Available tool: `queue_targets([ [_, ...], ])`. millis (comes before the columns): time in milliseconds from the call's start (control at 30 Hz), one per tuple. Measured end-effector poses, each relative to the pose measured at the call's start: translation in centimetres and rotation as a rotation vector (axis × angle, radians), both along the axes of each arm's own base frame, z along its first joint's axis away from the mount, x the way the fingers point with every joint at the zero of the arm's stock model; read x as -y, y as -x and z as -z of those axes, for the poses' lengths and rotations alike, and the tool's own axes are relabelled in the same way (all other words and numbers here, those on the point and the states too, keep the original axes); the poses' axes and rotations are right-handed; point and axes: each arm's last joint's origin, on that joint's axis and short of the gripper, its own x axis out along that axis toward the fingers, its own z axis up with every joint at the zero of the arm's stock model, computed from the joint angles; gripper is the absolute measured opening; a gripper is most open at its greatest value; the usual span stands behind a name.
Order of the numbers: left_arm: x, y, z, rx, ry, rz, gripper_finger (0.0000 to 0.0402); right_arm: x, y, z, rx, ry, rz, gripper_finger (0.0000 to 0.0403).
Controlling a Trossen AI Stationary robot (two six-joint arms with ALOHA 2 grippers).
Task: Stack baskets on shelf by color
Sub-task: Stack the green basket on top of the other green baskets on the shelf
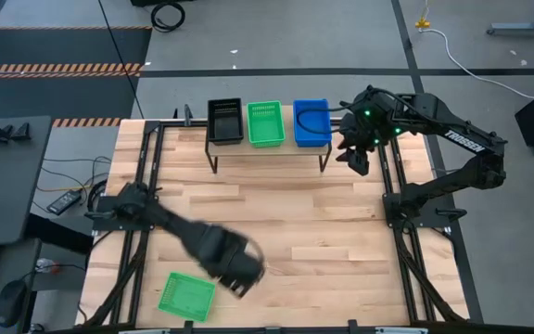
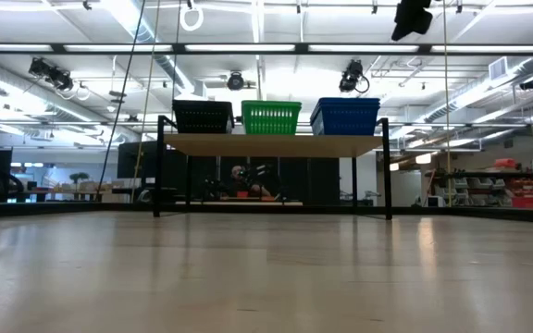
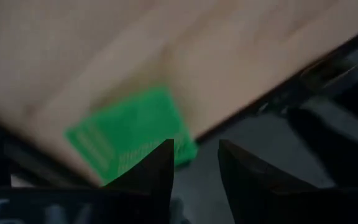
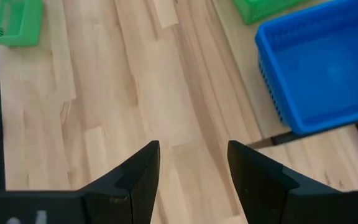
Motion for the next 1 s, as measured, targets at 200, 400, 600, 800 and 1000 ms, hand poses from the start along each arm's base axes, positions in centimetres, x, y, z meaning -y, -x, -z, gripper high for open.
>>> queue_targets([
  [200,4.9,3.7,2.2,-0.116,-0.055,-0.034,0.0141,-0.1,0.1,0.1,-0.016,-0.059,0.074,0.0195],
  [400,8.8,6.1,5.2,-0.090,-0.084,-0.090,0.0142,-0.4,-0.2,-0.1,0.011,-0.086,0.101,0.0195],
  [600,11.9,7.0,9.7,-0.014,0.028,-0.204,0.0142,-1.0,-0.4,0.0,0.007,-0.131,0.133,0.0195],
  [800,12.0,7.5,11.3,-0.029,0.004,-0.294,0.0143,-1.7,-0.5,0.0,0.005,-0.172,0.155,0.0195],
  [1000,11.2,7.4,11.5,-0.008,-0.077,-0.298,0.0157,-2.4,-0.7,0.0,0.000,-0.205,0.167,0.0195],
])
